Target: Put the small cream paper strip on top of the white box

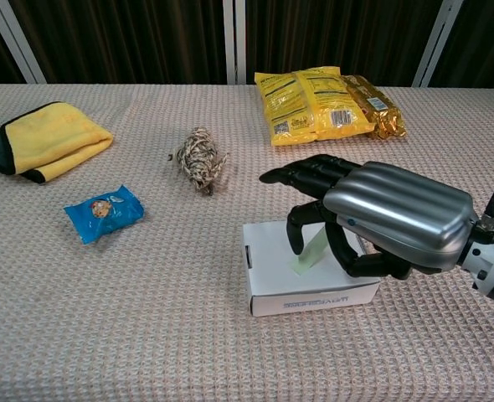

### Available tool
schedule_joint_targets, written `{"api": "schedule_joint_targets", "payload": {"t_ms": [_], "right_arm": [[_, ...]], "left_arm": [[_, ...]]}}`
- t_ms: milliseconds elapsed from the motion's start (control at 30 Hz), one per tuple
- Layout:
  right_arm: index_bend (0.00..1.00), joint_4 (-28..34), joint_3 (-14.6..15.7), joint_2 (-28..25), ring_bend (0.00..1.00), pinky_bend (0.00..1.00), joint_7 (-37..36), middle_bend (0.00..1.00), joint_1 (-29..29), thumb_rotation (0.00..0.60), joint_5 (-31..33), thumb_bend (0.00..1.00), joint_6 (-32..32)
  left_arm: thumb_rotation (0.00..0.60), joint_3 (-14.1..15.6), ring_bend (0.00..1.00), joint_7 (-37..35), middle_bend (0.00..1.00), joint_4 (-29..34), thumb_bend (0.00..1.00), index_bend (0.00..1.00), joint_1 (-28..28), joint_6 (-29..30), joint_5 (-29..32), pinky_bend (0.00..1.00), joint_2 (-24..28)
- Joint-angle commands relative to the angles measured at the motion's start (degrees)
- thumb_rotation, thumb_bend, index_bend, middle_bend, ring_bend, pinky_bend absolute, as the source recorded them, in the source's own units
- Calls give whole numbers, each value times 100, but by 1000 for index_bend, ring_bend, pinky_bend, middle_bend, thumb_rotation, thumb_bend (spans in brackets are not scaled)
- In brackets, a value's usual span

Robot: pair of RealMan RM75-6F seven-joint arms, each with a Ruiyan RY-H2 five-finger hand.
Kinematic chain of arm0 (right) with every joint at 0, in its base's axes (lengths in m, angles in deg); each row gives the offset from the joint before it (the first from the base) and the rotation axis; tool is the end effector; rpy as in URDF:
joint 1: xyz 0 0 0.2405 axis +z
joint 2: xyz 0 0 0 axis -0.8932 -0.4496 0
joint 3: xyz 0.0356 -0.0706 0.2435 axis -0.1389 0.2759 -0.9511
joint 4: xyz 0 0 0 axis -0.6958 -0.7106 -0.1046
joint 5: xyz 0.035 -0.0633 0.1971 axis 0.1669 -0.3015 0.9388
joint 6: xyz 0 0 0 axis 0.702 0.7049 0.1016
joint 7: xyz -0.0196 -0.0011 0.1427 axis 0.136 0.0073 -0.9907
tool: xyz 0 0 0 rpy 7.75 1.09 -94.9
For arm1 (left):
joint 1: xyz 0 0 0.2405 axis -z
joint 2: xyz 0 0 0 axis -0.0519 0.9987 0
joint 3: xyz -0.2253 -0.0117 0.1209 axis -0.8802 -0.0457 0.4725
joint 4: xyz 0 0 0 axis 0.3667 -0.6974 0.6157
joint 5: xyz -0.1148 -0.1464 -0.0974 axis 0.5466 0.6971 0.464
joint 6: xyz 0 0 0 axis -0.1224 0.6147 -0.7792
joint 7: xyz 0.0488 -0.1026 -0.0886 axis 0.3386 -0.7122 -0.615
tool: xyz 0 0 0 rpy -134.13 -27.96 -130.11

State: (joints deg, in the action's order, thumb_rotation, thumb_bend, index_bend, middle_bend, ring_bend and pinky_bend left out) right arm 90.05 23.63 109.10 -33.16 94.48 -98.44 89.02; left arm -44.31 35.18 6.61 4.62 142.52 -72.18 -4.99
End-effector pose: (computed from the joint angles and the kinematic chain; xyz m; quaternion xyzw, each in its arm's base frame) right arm -0.1492 -0.2187 -0.0449 0.8289 -0.2436 0.4193 0.2789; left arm -0.3492 0.1541 0.1651 -0.5977 -0.3844 -0.3905 0.5853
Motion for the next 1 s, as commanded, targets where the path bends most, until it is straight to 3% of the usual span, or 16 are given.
{"api": "schedule_joint_targets", "payload": {"t_ms": [33,367,600,900,1000], "right_arm": [[457,-17,17,-6,0,0,12,0,-15,600,35,1000,-31],[457,-194,44,95,0,0,60,0,-46,600,203,1000,-197],[444,-135,14,41,0,0,-134,0,-77,600,72,1000,45],[199,-41,37,-402,0,0,-720,0,-407,600,-165,1000,949],[150,-203,-26,-732,0,0,-1046,0,-747,600,24,983,1496]], "left_arm": [[600,1,31,11,68,5,43,84,1,7,-9,94,-4],[600,0,31,68,68,54,43,84,1,5,-3,94,13],[600,-1,31,77,68,60,44,84,14,-15,-3,94,12],[600,2,31,71,68,68,44,84,-4,27,-17,94,27],[600,4,31,58,68,65,44,84,-13,56,-33,94,29]]}}
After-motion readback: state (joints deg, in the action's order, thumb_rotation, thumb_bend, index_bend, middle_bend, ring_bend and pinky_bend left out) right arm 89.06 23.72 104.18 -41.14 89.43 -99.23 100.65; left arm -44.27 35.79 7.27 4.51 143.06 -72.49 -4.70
